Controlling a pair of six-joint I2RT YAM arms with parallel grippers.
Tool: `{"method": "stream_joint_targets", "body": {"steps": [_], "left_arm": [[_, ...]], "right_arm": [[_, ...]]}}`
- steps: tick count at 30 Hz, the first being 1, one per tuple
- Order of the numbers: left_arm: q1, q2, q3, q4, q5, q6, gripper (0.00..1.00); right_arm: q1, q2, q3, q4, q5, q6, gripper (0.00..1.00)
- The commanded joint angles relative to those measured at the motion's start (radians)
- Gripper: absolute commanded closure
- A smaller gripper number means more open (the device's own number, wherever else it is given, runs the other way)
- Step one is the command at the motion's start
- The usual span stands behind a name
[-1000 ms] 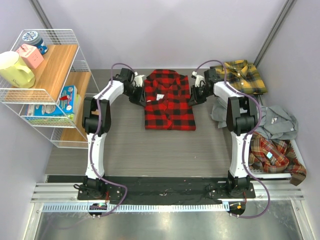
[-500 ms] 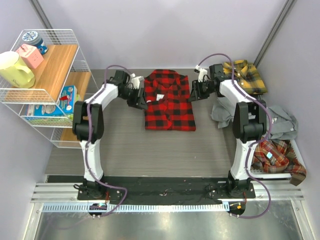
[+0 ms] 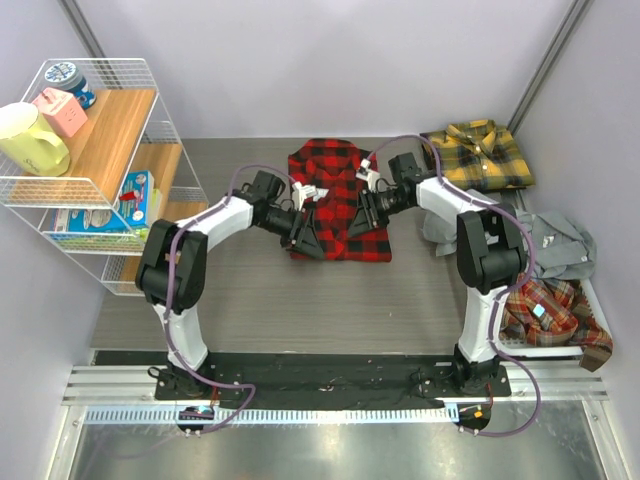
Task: Fold and stack the long sleeve shirts
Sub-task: Fold the shirt
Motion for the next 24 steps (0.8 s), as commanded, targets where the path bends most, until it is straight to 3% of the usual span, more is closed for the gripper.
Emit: {"method": "stream_joint_targets", "body": {"steps": [1, 5, 9, 14, 17, 21, 24], "left_arm": [[0.041, 0.115, 0.031, 0.126, -0.085, -0.103, 0.50], [0.078, 0.254, 0.055, 0.056, -0.181, -0.075, 0.51], [0.100, 0.299, 0.045, -0.009, -0.242, -0.046, 0.51], [0.103, 0.225, 0.012, -0.040, -0.193, -0.006, 0.50], [0.106, 0.092, -0.005, -0.041, -0.109, 0.055, 0.50], [0.104, 0.030, 0.100, -0.047, -0.082, 0.071, 0.49], [0.103, 0.110, 0.194, -0.009, -0.115, 0.020, 0.48]], "right_arm": [[-0.009, 0.065, 0.001, 0.024, -0.023, -0.004, 0.71], [-0.009, 0.162, 0.024, 0.029, 0.022, -0.003, 0.71], [-0.008, 0.225, 0.024, 0.032, 0.055, -0.026, 0.72], [-0.003, 0.193, -0.004, 0.024, 0.060, -0.033, 0.69], [-0.019, 0.118, 0.047, -0.019, 0.031, -0.049, 0.63], [-0.026, 0.039, 0.101, -0.057, -0.033, -0.038, 0.59], [-0.028, 0.045, 0.116, -0.014, -0.037, -0.010, 0.58]]}}
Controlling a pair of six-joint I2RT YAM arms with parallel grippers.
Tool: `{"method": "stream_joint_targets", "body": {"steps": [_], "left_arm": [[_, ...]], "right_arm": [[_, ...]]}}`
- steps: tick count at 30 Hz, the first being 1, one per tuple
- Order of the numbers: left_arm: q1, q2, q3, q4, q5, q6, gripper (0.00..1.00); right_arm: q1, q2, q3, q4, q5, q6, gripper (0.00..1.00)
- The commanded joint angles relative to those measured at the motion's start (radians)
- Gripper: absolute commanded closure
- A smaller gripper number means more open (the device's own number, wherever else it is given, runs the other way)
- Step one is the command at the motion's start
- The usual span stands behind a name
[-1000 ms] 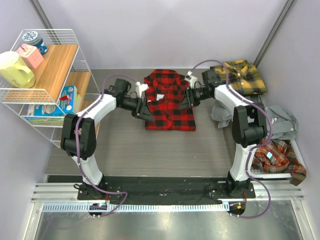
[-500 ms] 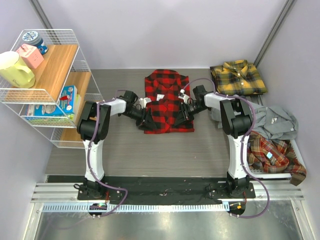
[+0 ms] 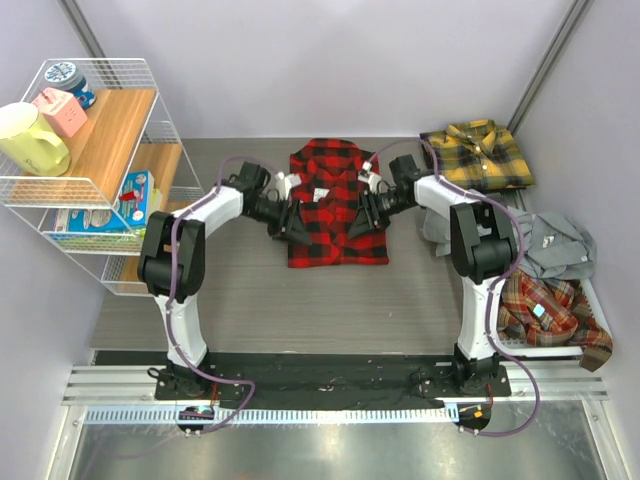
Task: Fold and stack the long sleeve shirts
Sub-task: Fold the shirt
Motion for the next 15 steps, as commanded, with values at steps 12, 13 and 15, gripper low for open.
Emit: {"method": "stream_joint_targets", "body": {"steps": [12, 13, 15], "left_arm": [[0.054, 0.442, 0.496, 0.083, -0.173, -0.180, 0.50], [0.055, 0.443, 0.480, 0.083, -0.171, -0.163, 0.50], [0.055, 0.442, 0.443, 0.068, -0.174, -0.143, 0.50]], "right_arm": [[-0.020, 0.270, 0.346, 0.041, 0.055, -0.025, 0.62], [-0.019, 0.275, 0.333, 0.050, 0.052, -0.024, 0.62], [-0.013, 0.273, 0.277, 0.056, 0.040, -0.020, 0.62]]}}
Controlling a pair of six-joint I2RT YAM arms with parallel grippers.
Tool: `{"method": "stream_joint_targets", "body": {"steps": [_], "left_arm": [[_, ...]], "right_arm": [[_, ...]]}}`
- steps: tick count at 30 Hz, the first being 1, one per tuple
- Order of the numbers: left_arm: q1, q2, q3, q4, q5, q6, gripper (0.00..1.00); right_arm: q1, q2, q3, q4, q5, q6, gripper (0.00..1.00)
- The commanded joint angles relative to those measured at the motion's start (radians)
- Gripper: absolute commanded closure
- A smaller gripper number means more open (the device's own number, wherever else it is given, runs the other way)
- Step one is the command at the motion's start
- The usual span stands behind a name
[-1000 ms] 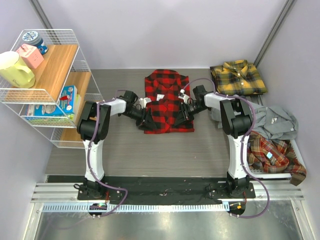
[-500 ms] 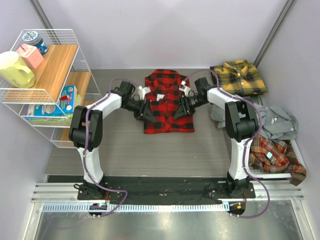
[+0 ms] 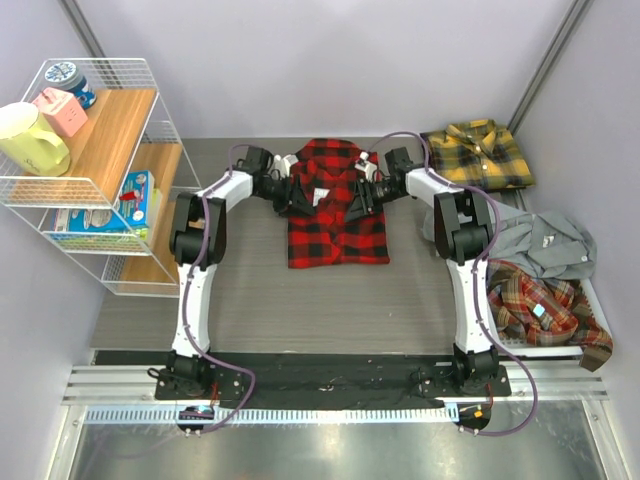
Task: Fold and stack the long sleeve shirts
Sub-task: Fold the shirt
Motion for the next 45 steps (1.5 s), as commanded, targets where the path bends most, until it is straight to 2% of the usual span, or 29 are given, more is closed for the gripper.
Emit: {"method": "stream_joint_targets", "body": {"steps": [1, 5, 8, 9, 11, 12, 13, 14, 15, 16, 17, 19, 20, 22, 23, 25, 29, 33, 38, 41, 42, 44, 45], "left_arm": [[0.012, 0.012, -0.056, -0.033, -0.104, 0.021, 0.50], [0.015, -0.077, -0.168, 0.019, -0.056, 0.054, 0.49], [0.012, -0.251, -0.295, 0.074, -0.071, 0.143, 0.48], [0.012, -0.364, -0.329, 0.082, -0.088, 0.174, 0.47], [0.006, -0.481, -0.448, 0.083, -0.171, 0.249, 0.45], [0.005, -0.533, -0.493, 0.085, -0.197, 0.334, 0.44], [0.000, -0.642, -0.531, 0.083, -0.232, 0.388, 0.44], [-0.027, -0.690, -0.615, 0.083, -0.275, 0.441, 0.44], [-0.055, -0.736, -0.658, 0.088, -0.389, 0.567, 0.43], [-0.090, -0.828, -0.701, 0.120, -0.451, 0.615, 0.43], [-0.163, -0.865, -0.808, 0.146, -0.511, 0.654, 0.43], [-0.243, -0.940, -0.908, 0.218, -0.631, 0.738, 0.42], [-0.335, -0.991, -0.947, 0.285, -0.669, 0.760, 0.42], [-0.432, -1.016, -1.031, 0.362, -0.787, 0.798, 0.43], [-0.518, -1.016, -1.047, 0.431, -0.820, 0.809, 0.43], [-0.592, -0.997, -1.075, 0.490, -0.907, 0.826, 0.43], [-0.737, -0.902, -1.105, 0.643, -0.995, 0.878, 0.42], [-0.799, -0.761, -1.122, 0.770, -1.097, 0.920, 0.42], [-0.805, -0.651, -1.118, 0.873, -1.205, 0.999, 0.43], [-0.805, -0.621, -1.119, 0.875, -1.220, 1.030, 0.50], [-0.805, -0.620, -1.115, 0.857, -1.211, 1.030, 0.60], [-0.805, -0.637, -1.114, 0.815, -1.202, 1.024, 0.71], [-0.805, -0.644, -1.114, 0.801, -1.197, 1.023, 0.84]], "right_arm": [[0.009, -0.014, -0.064, 0.008, 0.055, -0.029, 0.62], [0.025, -0.089, -0.179, 0.063, 0.050, 0.017, 0.62], [0.025, -0.193, -0.225, 0.100, 0.044, 0.078, 0.59], [0.023, -0.223, -0.233, 0.101, 0.041, 0.084, 0.58], [0.025, -0.305, -0.258, 0.111, 0.050, 0.101, 0.57], [0.026, -0.330, -0.267, 0.114, 0.056, 0.109, 0.57], [0.028, -0.356, -0.279, 0.130, 0.056, 0.116, 0.57], [0.034, -0.378, -0.305, 0.144, 0.056, 0.133, 0.56], [0.039, -0.414, -0.324, 0.160, 0.050, 0.144, 0.57], [0.045, -0.427, -0.341, 0.193, 0.041, 0.152, 0.57], [0.068, -0.435, -0.374, 0.210, 0.040, 0.158, 0.57], [0.092, -0.433, -0.396, 0.247, 0.037, 0.170, 0.57], [0.104, -0.422, -0.399, 0.252, 0.030, 0.173, 0.58], [0.131, -0.395, -0.397, 0.279, 0.027, 0.181, 0.59], [0.137, -0.386, -0.399, 0.296, 0.029, 0.184, 0.59], [0.144, -0.361, -0.396, 0.322, 0.026, 0.175, 0.60], [0.146, -0.268, -0.388, 0.338, 0.032, 0.150, 0.64], [0.144, -0.225, -0.396, 0.339, 0.043, 0.141, 0.64], [0.146, -0.215, -0.442, 0.342, 0.043, 0.138, 0.66], [0.144, -0.205, -0.463, 0.347, 0.041, 0.141, 0.65], [0.144, -0.205, -0.469, 0.347, 0.043, 0.138, 0.65], [0.144, -0.205, -0.477, 0.350, 0.050, 0.140, 0.66], [0.144, -0.206, -0.479, 0.350, 0.050, 0.141, 0.66]]}}
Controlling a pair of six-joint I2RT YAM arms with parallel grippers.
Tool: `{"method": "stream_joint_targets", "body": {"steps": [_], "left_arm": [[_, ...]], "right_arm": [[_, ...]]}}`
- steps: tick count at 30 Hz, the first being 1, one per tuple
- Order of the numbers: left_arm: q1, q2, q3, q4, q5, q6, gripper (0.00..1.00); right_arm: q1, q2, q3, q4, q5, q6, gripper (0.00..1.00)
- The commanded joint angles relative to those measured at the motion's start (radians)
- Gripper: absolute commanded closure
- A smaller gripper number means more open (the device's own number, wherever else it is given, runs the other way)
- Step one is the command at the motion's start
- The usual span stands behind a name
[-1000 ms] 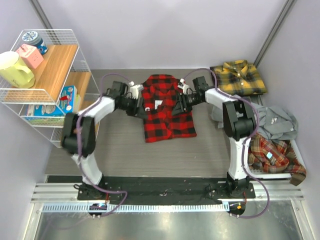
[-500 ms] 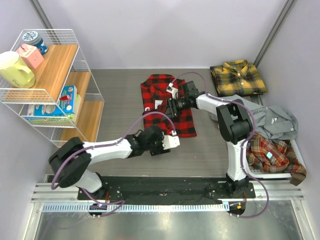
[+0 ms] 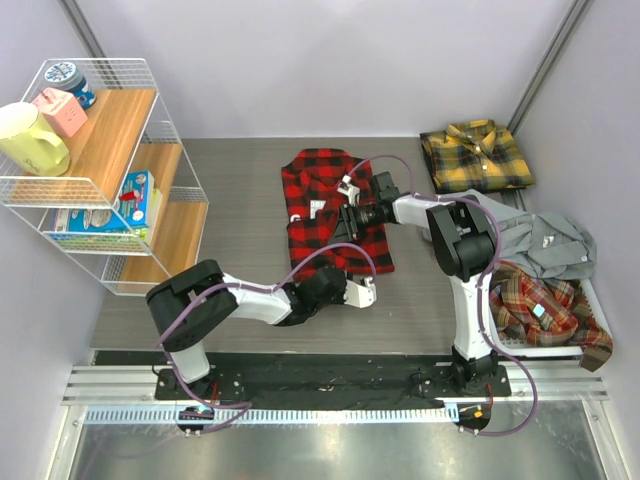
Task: Fold and stack the long sleeve shirts
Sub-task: Fold the shirt
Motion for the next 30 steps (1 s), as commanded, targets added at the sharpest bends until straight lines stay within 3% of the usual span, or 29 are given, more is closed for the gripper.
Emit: {"method": "stream_joint_targets", "body": {"steps": [1, 3, 8, 13, 19, 22, 25, 26, 29, 30], "left_arm": [[0.005, -0.007, -0.009, -0.073, -0.012, 0.011, 0.89], [0.005, -0.050, -0.006, -0.130, 0.002, -0.001, 1.00], [0.005, -0.165, 0.007, -0.286, 0.100, -0.096, 1.00], [0.005, -0.297, 0.032, -0.499, 0.178, -0.180, 1.00], [0.007, -0.380, 0.136, -0.751, 0.268, -0.260, 1.00], [0.007, -0.387, 0.164, -0.794, 0.275, -0.279, 1.00], [0.007, -0.384, 0.115, -0.713, 0.214, -0.267, 0.70], [0.007, -0.384, 0.100, -0.634, 0.203, -0.254, 0.56], [0.007, -0.337, 0.055, -0.514, 0.158, -0.219, 0.35], [0.007, -0.317, 0.055, -0.451, 0.143, -0.210, 0.32]], "right_arm": [[0.004, 0.005, -0.045, -0.021, 0.062, -0.021, 0.66], [0.005, 0.005, -0.051, -0.013, 0.070, -0.012, 0.66], [0.007, -0.018, -0.042, -0.010, 0.059, 0.023, 0.64], [0.005, -0.100, 0.000, -0.048, 0.042, 0.037, 0.53], [-0.022, -0.133, 0.116, -0.168, 0.054, -0.047, 0.45], [-0.053, -0.095, 0.194, -0.217, 0.055, -0.085, 0.45], [-0.056, -0.065, 0.204, -0.249, 0.041, -0.102, 0.47], [-0.055, -0.062, 0.198, -0.251, 0.021, -0.099, 0.49], [-0.035, -0.071, 0.170, -0.248, 0.007, -0.096, 0.51], [-0.026, -0.076, 0.163, -0.242, 0.004, -0.095, 0.51]]}}
